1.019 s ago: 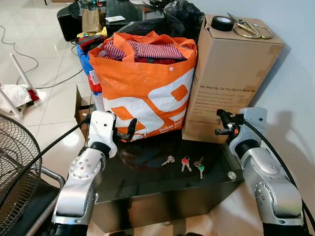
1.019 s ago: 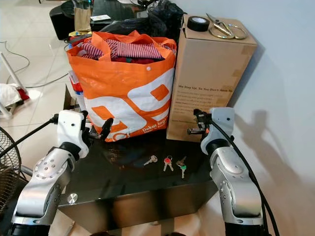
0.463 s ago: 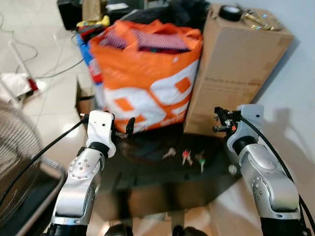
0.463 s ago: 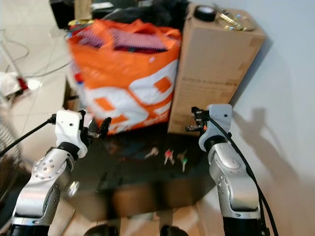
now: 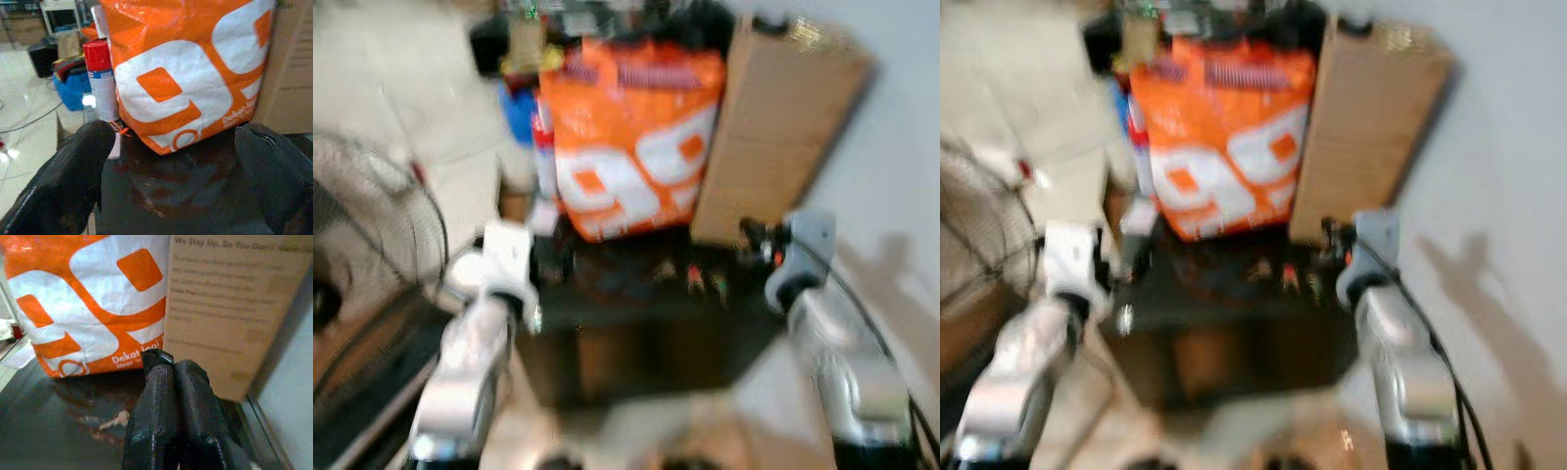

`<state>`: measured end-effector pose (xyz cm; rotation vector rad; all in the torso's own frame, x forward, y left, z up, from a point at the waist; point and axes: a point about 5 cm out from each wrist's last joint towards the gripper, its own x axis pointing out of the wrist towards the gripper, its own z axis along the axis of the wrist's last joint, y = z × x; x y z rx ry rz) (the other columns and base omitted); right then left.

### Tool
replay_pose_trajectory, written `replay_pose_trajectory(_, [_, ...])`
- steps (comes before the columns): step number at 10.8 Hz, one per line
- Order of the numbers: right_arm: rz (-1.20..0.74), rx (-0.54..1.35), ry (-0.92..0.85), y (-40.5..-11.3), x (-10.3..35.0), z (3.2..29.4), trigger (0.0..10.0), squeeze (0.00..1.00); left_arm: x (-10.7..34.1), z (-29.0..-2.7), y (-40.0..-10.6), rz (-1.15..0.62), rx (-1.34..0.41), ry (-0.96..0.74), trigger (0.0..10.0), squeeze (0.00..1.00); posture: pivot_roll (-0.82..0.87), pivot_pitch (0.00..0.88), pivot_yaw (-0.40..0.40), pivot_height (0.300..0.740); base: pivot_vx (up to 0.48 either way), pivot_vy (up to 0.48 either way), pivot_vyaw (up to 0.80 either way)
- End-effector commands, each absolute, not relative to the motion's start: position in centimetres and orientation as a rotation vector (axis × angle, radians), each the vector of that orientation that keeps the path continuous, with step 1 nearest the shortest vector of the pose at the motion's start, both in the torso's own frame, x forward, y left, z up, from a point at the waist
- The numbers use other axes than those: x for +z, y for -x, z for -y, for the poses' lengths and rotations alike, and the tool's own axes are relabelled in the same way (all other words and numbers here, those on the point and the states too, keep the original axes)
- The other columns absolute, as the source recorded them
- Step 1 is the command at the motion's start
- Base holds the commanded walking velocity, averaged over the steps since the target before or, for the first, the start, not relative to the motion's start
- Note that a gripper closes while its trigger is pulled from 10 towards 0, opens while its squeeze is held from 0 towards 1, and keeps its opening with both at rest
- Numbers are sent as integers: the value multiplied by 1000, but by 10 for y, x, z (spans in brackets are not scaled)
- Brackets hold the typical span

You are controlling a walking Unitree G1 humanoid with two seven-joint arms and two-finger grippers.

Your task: Hang keys on a hook

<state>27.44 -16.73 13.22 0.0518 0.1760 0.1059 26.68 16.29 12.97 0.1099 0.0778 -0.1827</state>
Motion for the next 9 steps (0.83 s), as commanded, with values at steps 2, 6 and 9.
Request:
replay_pose_trajectory(2, [-184, 124, -23, -276, 133, 169, 4235, 0, 130, -164, -262, -78, -165, -109, 10000, 59, 55, 0, -79, 740, -246, 0, 0])
replay_pose_trajectory(6, [-217, 116, 3, -275, 124, 171, 10000, 0, 126, -167, -254, -92, -157, -118, 10000, 55, 82, 0, -97, 740, -244, 0, 0])
replay_pose_trajectory(9, [-204, 89, -2, -274, 124, 175, 10000, 0, 128, -165, -257, -86, -176, -125, 10000, 59, 67, 0, -75, 740, -242, 0, 0])
